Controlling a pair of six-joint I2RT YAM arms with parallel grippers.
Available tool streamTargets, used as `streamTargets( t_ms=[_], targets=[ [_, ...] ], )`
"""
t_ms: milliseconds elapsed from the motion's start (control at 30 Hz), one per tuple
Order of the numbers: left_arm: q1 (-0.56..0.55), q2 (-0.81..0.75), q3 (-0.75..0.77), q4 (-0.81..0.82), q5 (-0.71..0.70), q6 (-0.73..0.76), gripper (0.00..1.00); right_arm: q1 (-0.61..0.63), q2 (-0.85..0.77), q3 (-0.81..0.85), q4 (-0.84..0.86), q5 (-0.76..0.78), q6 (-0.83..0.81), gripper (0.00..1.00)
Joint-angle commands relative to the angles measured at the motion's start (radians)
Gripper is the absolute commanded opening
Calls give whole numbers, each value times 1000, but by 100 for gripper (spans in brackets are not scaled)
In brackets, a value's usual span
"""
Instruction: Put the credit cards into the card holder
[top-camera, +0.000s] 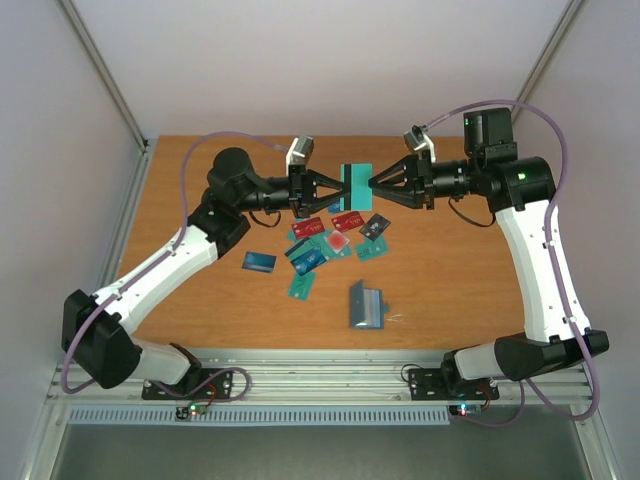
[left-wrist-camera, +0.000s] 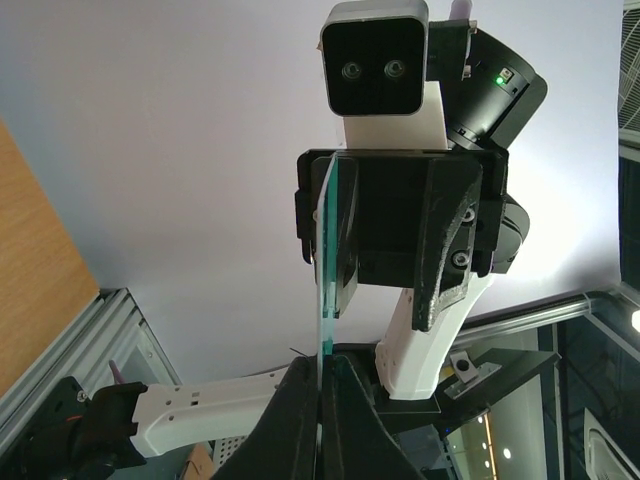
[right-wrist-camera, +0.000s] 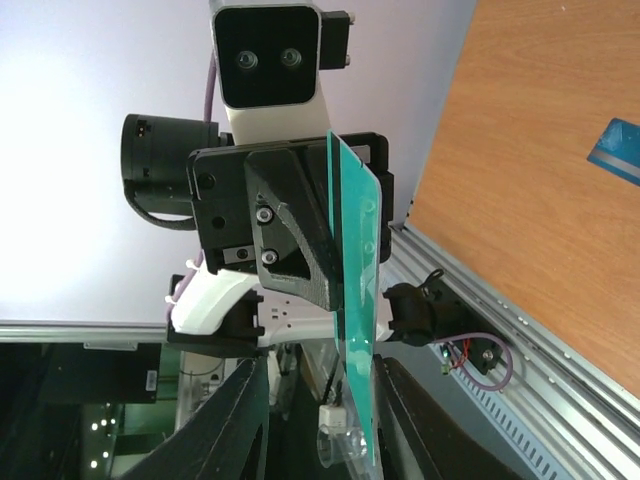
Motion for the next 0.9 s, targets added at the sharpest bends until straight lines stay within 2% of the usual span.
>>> streamTargets(
  t_ms=[0,300,433,600,867],
  targets=[
    [-39,28,47,22,1,16,0,28,-11,-30,14,-48,3,29],
    [-58,33,50,28,-11,15,0,55,-13,-51,47,-2,25,28],
    [-60,32,45,54,-13,-5,0,55,-13,-57,42,27,23,33],
    [-59,19,37,34,-19,6,0,55,-20,-65,52,44,29,34],
    [-59,0,26,-11,-42,47,0,53,-45,-88,101,28,63,23]
  ],
)
